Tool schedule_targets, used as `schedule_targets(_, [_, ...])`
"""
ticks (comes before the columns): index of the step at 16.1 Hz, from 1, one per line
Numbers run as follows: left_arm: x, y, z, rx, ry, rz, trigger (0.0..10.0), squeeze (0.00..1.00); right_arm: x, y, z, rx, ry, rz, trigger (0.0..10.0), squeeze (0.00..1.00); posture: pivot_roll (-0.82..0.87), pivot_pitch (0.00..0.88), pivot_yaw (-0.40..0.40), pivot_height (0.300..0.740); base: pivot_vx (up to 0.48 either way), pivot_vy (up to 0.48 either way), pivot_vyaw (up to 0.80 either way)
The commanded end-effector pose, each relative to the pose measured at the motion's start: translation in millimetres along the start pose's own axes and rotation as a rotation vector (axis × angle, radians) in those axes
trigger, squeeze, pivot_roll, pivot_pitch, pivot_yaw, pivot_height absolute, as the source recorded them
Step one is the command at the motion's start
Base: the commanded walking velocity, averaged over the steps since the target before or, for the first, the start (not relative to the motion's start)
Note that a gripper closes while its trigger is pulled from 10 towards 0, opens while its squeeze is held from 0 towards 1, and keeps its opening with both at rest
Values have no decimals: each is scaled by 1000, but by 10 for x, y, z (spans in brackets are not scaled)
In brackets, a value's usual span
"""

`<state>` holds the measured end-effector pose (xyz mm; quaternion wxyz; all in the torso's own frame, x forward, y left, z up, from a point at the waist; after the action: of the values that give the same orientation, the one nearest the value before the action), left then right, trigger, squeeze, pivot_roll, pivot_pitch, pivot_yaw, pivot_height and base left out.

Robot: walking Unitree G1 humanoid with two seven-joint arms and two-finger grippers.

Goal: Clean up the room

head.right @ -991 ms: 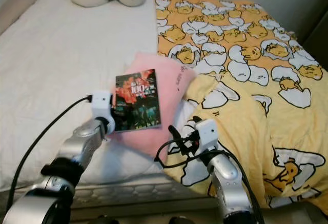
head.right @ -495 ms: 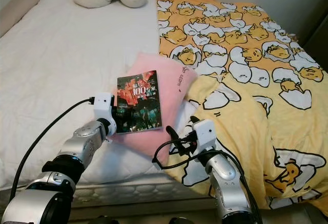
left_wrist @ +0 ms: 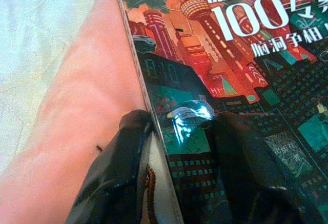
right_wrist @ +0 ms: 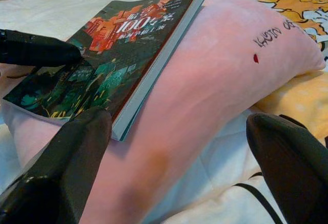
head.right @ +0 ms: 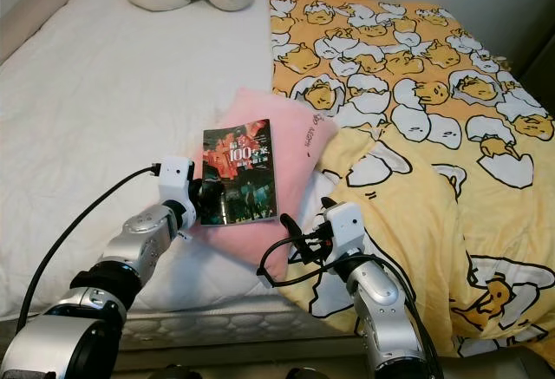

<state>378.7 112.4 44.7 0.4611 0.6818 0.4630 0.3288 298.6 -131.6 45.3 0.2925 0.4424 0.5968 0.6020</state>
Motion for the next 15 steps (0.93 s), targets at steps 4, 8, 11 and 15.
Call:
schedule_targets(4, [-99, -23, 16, 4, -50, -20, 0, 0, -4, 43, 23, -5, 4, -10, 10000, 0, -81, 29, -32, 740, 0, 0, 0])
schedule_targets(8, [89, 582, -25, -219, -52, -110, 0, 0, -19, 34, 21, 2, 6, -14, 10000, 0, -73, 20, -33, 740, 0, 0, 0])
schedule_targets(11, [89, 582, -25, -219, -52, -110, 0, 0, -19, 34, 21, 2, 6, -14, 10000, 0, -73, 20, -33, 740, 0, 0, 0])
schedule_targets(15, [379, 903, -189, -356, 34, -22, 0, 0, -18, 23, 29, 9, 13, -22, 10000, 0, -60, 6, -36, 740, 0, 0, 0])
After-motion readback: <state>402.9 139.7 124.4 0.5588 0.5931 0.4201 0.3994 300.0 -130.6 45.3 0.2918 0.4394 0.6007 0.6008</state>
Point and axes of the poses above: a point about 5 cm out from each wrist's last joint towards the gripper, its own z axis pointing out of the wrist towards the gripper, its own y axis along the axis of the wrist's last joint, x = y × z, the point moved 4 cm from there along z, pointing out of the wrist towards the gripper, and after that the axes turned 10 degrees about z, right-handed, at the moved point
